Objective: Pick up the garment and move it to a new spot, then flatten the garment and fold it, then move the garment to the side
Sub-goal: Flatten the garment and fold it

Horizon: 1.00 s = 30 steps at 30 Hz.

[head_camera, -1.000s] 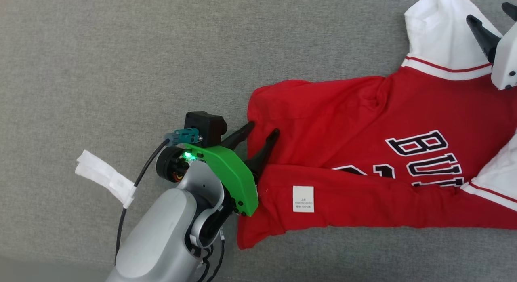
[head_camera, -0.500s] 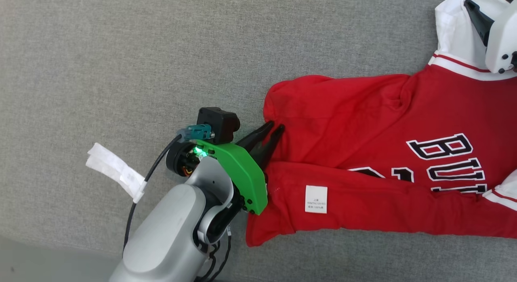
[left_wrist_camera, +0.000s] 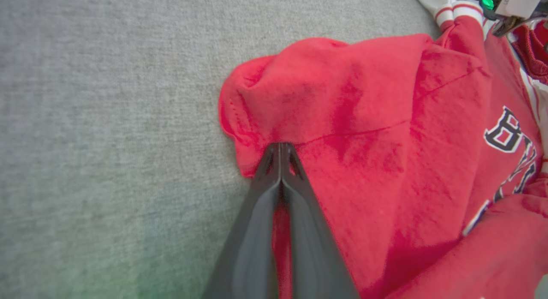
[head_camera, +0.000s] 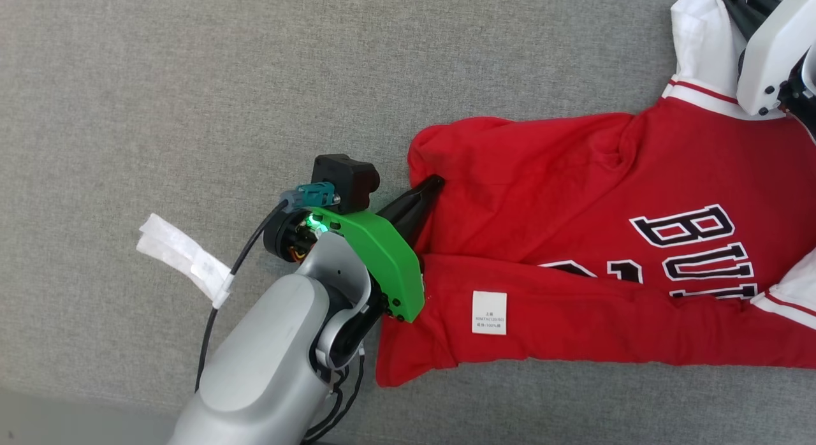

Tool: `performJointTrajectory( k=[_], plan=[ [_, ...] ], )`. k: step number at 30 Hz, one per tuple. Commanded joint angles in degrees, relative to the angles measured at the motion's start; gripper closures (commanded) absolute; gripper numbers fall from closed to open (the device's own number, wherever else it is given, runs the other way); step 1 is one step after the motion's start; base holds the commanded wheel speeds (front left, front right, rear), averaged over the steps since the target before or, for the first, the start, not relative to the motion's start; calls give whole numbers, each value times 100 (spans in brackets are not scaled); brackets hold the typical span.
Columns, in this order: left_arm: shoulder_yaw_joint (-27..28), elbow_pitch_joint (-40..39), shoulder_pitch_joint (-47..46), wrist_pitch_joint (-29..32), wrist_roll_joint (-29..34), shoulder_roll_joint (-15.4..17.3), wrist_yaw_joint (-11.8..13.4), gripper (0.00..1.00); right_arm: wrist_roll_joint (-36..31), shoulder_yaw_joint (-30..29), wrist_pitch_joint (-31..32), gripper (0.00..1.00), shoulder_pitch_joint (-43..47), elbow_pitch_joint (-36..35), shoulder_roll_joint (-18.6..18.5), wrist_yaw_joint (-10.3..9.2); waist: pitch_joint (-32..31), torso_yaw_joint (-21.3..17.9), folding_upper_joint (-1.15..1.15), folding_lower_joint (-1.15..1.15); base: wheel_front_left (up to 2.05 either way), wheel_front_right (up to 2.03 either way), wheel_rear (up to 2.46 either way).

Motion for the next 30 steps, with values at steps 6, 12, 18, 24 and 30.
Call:
performJointTrajectory(
  k=[6, 12, 18, 24, 30],
  plan=[
    [103, 78, -107, -130, 41, 50, 99, 100, 232, 227, -364, 100, -160, 91, -104, -3, -81, -58, 0, 0, 0, 0, 0],
    [146, -12, -46, -241, 53, 105, 137, 100, 418, 401, -623, 100, -268, 150, -176, -3, -164, -72, 0, 0, 0, 0, 0],
    [210, -261, -38, -367, 87, 153, 202, 100, 588, 489, -901, 100, -409, 196, -257, -3, -247, -75, 0, 0, 0, 0, 0],
    [263, -620, -55, -349, 104, 242, 283, 100, 775, 550, -1113, 100, -510, 224, -341, -3, -327, -102, 0, 0, 0, 0, 0],
    [338, -970, -43, -364, 127, 316, 392, 100, 983, 590, -1421, 100, -455, 74, -394, -3, -418, -175, 0, 0, 0, 0, 0]
  ],
)
